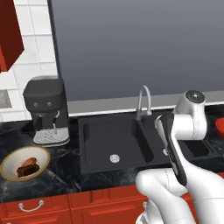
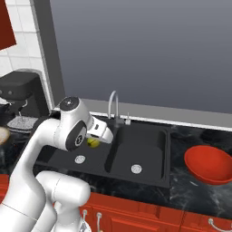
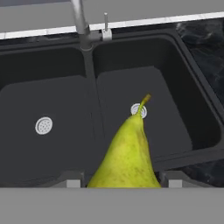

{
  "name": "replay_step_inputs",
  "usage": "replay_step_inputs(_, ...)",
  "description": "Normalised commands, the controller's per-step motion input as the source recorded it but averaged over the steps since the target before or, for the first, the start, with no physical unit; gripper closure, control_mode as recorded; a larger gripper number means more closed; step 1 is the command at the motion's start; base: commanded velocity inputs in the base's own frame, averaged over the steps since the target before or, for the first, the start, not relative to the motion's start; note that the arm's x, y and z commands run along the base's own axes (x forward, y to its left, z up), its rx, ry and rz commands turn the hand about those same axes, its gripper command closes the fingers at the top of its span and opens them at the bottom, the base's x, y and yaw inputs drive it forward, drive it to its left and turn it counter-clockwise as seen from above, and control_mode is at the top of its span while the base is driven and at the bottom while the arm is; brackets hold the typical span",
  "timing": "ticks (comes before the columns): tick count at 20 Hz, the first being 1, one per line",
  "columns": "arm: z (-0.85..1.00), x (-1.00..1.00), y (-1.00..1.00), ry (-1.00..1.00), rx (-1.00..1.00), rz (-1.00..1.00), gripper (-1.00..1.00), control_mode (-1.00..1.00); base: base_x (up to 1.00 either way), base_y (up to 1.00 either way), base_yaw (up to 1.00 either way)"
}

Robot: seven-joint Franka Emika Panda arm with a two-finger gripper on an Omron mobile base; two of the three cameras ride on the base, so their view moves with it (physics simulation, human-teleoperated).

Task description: Pick the sweet potatos from the cabinet and place them in one bowl. Pick the pear from the sink and place it in the other bowl.

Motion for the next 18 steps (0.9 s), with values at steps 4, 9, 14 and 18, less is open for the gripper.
replay_step_inputs(4, 0.00, 0.00, 0.00, 0.00, 0.00, 0.00, 1.00, 1.00, -0.11, -0.73, 0.02)
replay_step_inputs(9, 0.00, 0.00, 0.00, 0.00, 0.00, 0.00, 1.00, 1.00, -0.08, -0.74, 0.02)
replay_step_inputs(14, 0.00, 0.00, 0.00, 0.00, 0.00, 0.00, 1.00, 1.00, -0.02, -0.67, 0.02)
replay_step_inputs(18, -0.01, 0.00, 0.00, 0.00, 0.00, 0.01, 1.00, -1.00, -0.03, -0.43, 0.02)
